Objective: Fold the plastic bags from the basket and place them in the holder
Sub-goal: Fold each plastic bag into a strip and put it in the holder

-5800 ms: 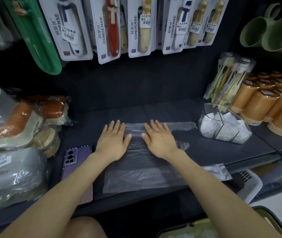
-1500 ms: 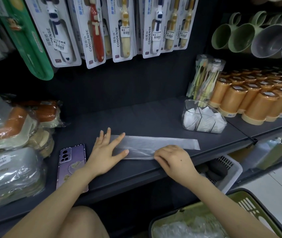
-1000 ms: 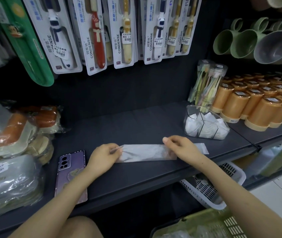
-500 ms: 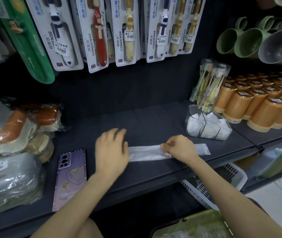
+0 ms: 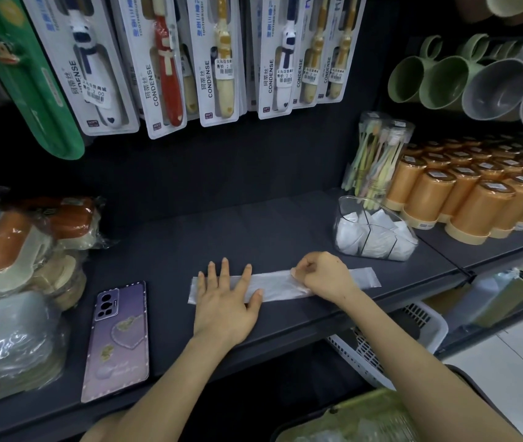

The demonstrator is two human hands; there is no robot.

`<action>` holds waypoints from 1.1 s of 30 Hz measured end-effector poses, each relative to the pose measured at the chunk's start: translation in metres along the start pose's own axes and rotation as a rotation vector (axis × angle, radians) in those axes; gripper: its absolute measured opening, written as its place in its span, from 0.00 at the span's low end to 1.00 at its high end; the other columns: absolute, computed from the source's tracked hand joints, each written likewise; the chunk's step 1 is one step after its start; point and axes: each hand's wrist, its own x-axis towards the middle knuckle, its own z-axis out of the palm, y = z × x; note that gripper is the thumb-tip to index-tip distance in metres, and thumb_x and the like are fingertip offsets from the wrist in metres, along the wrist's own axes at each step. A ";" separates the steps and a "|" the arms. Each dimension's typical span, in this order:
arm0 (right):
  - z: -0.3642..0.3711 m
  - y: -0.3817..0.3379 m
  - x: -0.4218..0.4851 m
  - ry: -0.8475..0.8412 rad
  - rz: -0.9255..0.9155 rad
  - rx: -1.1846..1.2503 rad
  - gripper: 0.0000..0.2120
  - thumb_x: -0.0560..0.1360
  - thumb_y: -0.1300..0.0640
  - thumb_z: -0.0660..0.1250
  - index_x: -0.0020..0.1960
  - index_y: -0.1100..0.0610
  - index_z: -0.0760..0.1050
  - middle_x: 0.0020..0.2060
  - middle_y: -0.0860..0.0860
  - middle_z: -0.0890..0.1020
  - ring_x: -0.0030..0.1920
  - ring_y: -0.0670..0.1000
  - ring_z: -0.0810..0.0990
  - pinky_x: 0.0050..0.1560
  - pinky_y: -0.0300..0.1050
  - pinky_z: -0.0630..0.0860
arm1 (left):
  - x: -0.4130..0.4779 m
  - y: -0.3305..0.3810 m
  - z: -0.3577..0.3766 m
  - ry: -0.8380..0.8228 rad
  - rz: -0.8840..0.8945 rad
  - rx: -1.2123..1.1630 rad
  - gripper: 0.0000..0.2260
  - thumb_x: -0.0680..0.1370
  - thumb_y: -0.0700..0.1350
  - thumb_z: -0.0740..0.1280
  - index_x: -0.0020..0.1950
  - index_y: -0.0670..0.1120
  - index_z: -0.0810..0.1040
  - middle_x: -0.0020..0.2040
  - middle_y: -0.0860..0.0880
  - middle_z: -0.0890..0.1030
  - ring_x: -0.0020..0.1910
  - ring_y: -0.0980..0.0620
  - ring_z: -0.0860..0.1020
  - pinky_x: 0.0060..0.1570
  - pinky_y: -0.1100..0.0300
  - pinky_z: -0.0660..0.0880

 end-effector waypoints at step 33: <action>-0.053 0.058 -0.071 0.062 0.148 -0.088 0.13 0.72 0.54 0.70 0.31 0.56 0.75 0.26 0.50 0.80 0.31 0.49 0.78 0.29 0.34 0.66 | 0.022 -0.018 -0.025 -0.099 0.104 -0.064 0.38 0.72 0.73 0.53 0.78 0.61 0.48 0.80 0.44 0.46 0.78 0.43 0.43 0.73 0.43 0.36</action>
